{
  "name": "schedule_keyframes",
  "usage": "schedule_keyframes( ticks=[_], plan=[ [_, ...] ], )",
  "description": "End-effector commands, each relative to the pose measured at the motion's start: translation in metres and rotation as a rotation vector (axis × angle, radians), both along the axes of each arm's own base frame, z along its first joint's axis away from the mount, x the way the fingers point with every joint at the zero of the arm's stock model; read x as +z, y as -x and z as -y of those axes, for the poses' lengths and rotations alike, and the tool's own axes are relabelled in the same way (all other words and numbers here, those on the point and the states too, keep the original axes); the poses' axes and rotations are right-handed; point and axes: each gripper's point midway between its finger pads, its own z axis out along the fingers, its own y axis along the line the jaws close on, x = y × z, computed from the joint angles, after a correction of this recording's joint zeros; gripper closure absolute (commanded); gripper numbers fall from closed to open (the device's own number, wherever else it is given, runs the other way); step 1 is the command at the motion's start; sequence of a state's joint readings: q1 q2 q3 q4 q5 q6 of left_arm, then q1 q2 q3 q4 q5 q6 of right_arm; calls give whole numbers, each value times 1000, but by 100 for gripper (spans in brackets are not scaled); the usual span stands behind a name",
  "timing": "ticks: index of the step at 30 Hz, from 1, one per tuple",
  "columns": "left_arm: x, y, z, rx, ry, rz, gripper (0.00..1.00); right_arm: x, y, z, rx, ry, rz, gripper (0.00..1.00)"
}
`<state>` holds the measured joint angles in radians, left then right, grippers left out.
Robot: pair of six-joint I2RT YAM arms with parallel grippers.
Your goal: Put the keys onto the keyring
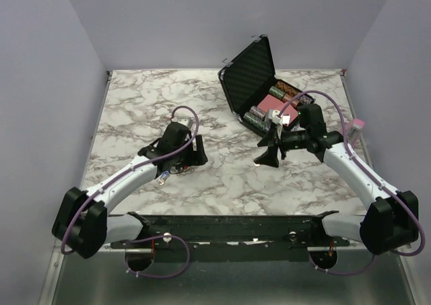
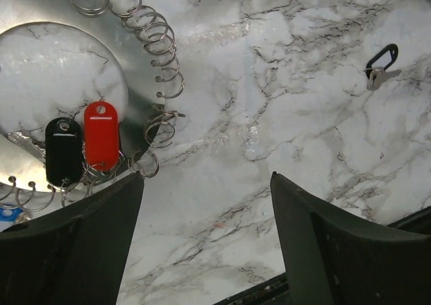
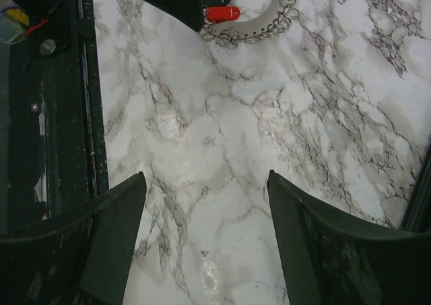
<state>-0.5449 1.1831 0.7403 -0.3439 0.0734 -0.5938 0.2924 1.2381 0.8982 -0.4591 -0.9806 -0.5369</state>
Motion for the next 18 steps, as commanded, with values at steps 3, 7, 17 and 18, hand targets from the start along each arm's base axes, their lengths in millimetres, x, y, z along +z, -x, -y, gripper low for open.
schedule_keyframes(
  ticks=[3, 7, 17, 18],
  plan=[
    [-12, -20, 16, 95, 54, -74, 25, -8, 0, 2, -13, 11, -34, 20],
    [-14, -31, 12, 126, 13, -69, 31, -10, -2, 2, -17, 16, -37, 20],
    [-23, -42, -2, 108, -164, -57, 43, -15, -2, 2, -17, 24, -47, 20],
    [-25, -42, -4, 103, -180, -60, 43, -15, -3, 3, -19, 26, -46, 20]
  ],
)
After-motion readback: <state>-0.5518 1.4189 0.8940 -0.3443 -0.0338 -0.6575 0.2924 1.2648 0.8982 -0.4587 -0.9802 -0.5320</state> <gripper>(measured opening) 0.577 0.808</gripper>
